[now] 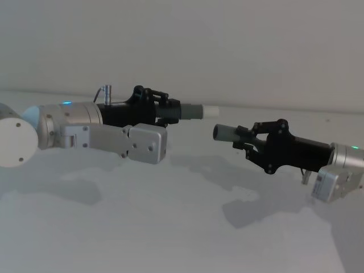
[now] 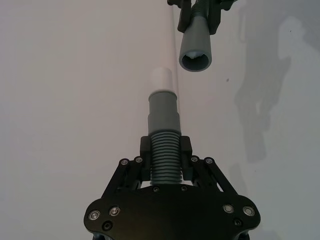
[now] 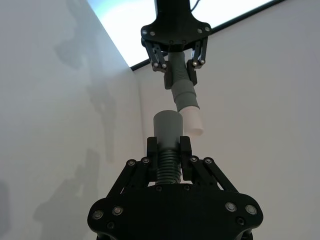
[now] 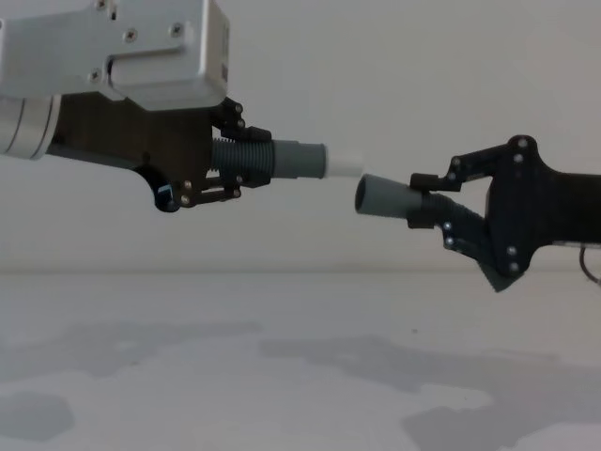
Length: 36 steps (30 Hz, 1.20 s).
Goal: Use both hands to pick up one end of the pipe from the table, align the ends, and insert them.
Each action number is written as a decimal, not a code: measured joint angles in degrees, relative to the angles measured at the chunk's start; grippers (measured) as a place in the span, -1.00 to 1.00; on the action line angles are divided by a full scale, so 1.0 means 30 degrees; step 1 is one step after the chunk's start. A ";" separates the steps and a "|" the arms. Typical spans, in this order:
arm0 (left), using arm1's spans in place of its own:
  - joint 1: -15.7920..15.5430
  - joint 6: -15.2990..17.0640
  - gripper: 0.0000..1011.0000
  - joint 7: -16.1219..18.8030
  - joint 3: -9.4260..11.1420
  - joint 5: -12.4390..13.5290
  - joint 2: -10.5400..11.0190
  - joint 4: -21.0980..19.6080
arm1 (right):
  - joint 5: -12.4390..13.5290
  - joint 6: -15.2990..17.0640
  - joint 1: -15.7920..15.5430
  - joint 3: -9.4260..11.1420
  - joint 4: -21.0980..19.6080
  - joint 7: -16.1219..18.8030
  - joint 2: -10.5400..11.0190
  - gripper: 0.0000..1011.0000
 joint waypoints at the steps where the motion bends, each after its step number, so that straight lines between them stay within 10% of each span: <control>1: 0.0002 -0.0002 -0.38 0.0002 0.0000 0.0001 0.0000 0.0000 | -0.0234 -0.0278 0.0208 -0.0004 0.0288 -0.0029 -0.0059 -0.54; 36: 0.0010 -0.0051 -0.38 0.0032 0.0001 0.0014 0.0000 -0.0003 | -0.1939 -0.2330 0.1604 -0.0011 0.2251 -0.0231 -0.0418 -0.54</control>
